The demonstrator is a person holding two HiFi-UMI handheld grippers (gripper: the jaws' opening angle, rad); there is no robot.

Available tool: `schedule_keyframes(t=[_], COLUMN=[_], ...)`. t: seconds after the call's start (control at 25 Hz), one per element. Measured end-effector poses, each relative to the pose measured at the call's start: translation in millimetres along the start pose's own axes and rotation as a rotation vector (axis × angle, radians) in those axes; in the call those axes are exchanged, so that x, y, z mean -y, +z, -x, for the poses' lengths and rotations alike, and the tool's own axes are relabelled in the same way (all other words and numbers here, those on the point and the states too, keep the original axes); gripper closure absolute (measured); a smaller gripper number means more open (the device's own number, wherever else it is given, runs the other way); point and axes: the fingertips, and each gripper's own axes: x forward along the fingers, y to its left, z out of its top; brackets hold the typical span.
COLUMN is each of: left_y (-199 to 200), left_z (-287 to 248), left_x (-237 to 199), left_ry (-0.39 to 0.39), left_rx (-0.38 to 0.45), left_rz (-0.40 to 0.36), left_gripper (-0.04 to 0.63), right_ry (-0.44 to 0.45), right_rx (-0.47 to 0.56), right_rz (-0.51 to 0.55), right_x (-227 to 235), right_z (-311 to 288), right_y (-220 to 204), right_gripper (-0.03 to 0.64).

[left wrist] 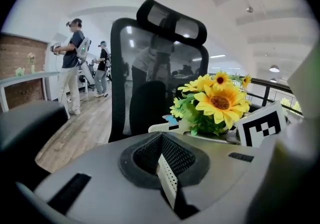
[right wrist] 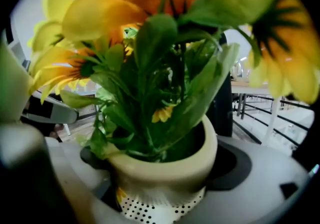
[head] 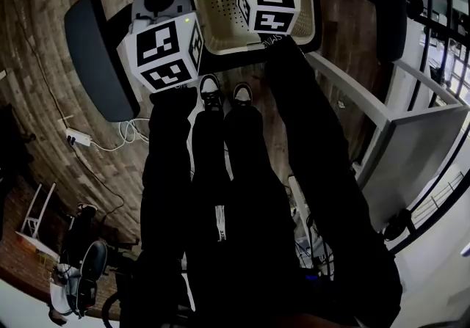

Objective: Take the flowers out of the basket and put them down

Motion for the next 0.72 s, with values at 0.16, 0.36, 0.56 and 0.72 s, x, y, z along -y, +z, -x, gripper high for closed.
schedule_keyframes(t=[0.16, 0.36, 0.56, 0.72], left_y=[38, 86, 137, 179], left_z=[33, 90, 149, 191], left_x=[17, 35, 69, 85], left_ry=[0.000, 0.012, 0.009, -0.002], left_rx=[0.023, 0.044, 0.081, 0.104], left_rz=[0.002, 0.017, 0.000, -0.013], left_gripper=[0.597, 0.597, 0.597, 0.597], right_ry=[0.003, -0.001, -0.035, -0.056], right_rx=[0.050, 0.094, 0.141, 0.139], right_rz=[-0.011, -0.034, -0.056, -0.071], right_x=[-3, -9, 2, -3], right_z=[53, 124, 209, 264], right_y=[54, 121, 178, 215], right_gripper=[0.060, 0.060, 0.060, 0.060])
